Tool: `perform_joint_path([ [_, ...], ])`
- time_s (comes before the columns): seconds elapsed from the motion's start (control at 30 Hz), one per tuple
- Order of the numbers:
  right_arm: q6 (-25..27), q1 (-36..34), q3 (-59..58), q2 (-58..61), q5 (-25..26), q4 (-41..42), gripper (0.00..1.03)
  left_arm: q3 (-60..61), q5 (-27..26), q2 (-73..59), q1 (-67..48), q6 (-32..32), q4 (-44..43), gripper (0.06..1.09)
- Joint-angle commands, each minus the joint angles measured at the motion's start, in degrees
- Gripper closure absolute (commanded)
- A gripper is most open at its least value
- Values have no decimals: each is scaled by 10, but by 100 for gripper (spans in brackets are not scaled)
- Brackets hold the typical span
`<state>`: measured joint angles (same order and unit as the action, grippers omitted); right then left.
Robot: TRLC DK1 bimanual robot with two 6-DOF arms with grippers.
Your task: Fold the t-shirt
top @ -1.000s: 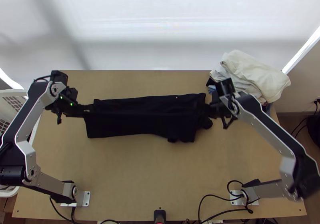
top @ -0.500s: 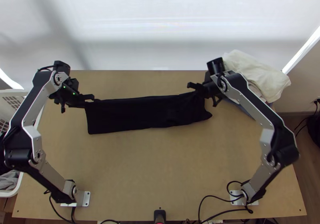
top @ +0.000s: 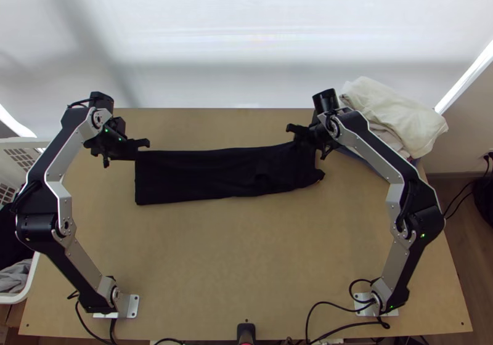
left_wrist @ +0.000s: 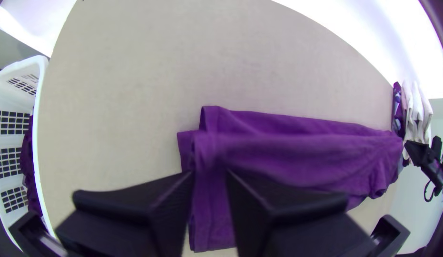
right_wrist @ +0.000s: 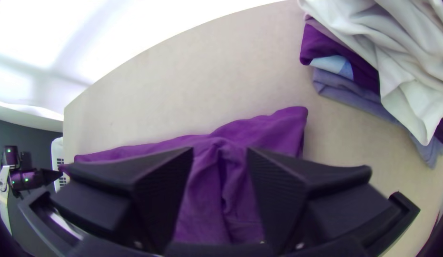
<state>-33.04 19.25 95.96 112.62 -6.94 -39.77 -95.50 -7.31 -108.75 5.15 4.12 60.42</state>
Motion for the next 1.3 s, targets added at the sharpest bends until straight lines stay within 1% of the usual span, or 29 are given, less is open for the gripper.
perform_joint_path([
  [0.0, -22, -10, 1, -27, 3, 22, 7, -14, -6, 6, 5, 12, -7, 10],
  [0.03, -23, -11, -2, -41, 3, 27, 4, -13, -10, 13, 9, 12, -10, 10],
  [0.2, -30, -14, -16, -144, 3, 29, 4, 6, -53, 48, 55, 10, -36, 10],
  [0.27, -27, -11, -22, -186, 1, 29, 4, 22, -101, 57, 76, -10, -38, 10],
  [0.3, -29, -11, -25, -205, -6, 29, 4, 34, -120, 63, 83, -16, -47, 10],
  [0.37, -31, -11, -24, -235, -38, 25, 4, 54, -162, 67, 100, -39, -50, 11],
  [0.43, -42, -12, -16, -256, -65, 12, 4, 72, -182, 67, 108, -48, -50, 11],
  [0.57, -98, -32, 3, -274, -142, 1, 4, 131, -198, 67, 111, -65, -80, 11],
  [0.67, -125, -47, 12, -275, -174, 0, 4, 175, -206, 68, 111, -75, -112, 11],
  [0.77, -135, -56, 18, -274, -180, 0, 4, 209, -206, 63, 111, -87, -142, 11],
  [1.0, -142, -58, 21, -267, -181, -2, 4, 227, -206, 30, 111, -102, -156, 11],
  [1.1, -146, -59, 27, -264, -181, -4, 4, 237, -206, 19, 94, -100, -162, 11],
  [1.27, -150, -59, 49, -256, -181, -13, 4, 248, -206, -5, 50, -76, -199, 11],
])
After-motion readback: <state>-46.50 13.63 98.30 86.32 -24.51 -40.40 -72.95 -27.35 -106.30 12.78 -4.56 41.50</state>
